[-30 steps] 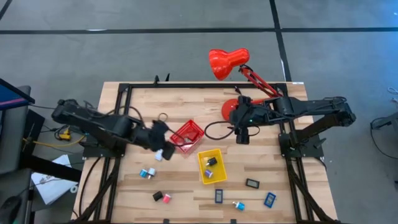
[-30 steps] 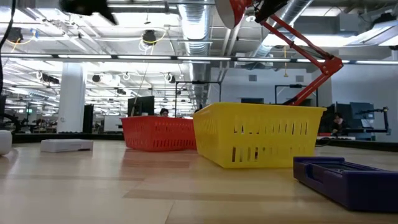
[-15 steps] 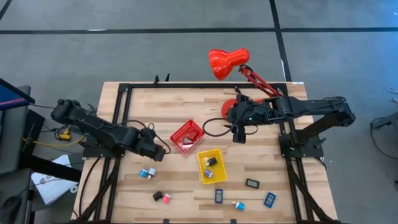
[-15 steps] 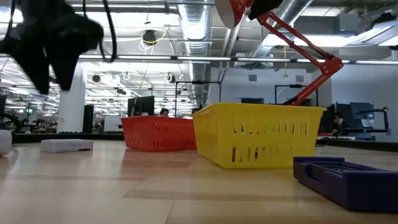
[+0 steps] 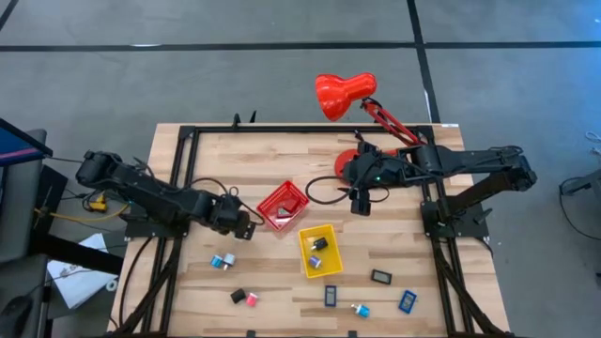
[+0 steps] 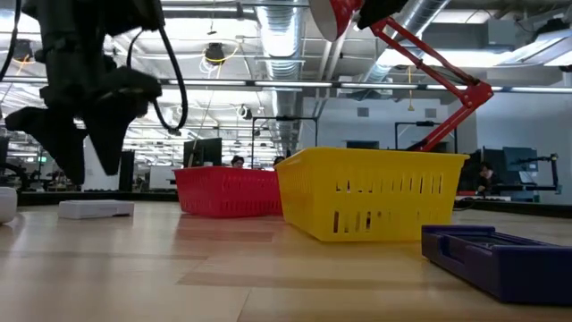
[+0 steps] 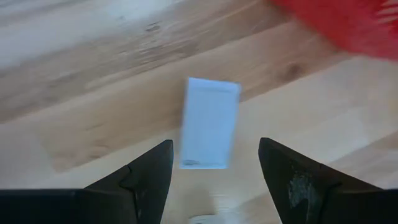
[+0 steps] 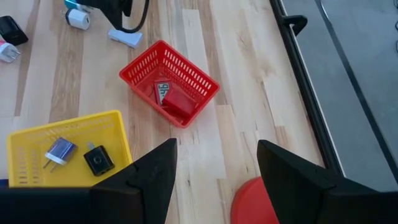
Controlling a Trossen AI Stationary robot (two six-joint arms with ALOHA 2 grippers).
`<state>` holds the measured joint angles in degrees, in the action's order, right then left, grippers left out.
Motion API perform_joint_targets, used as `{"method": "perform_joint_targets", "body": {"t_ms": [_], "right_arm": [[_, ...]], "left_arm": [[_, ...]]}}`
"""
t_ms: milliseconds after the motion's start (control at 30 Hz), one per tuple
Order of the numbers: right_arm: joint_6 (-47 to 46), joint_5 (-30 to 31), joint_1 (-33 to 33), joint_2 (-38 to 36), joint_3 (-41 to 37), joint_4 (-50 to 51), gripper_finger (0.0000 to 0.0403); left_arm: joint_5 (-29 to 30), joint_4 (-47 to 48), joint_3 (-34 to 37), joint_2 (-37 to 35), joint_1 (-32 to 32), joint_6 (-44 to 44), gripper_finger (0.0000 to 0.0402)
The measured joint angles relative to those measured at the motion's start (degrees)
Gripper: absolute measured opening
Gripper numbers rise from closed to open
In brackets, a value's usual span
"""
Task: Pick & Place Office items
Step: Put the white digital clock into the red basket
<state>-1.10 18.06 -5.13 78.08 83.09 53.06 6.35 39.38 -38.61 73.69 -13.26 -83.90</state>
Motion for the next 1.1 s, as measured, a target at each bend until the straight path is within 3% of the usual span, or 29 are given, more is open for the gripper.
{"method": "perform_joint_targets", "body": {"t_ms": [233,533,1100], "right_arm": [[0.0,0.0,0.0,0.0,0.0,0.0,0.0216],[0.0,0.0,0.0,0.0,0.0,0.0,0.0216],[0.0,0.0,0.0,0.0,0.0,0.0,0.0216]], "left_arm": [[-3.8,-1.7,0.9,0.8,2.6,10.0,0.0261],[-2.4,-2.3,0.9,0.7,4.8,10.1,0.0322],[-4.8,-4.8,0.6,11.6,5.5,13.3,0.0309]]}}
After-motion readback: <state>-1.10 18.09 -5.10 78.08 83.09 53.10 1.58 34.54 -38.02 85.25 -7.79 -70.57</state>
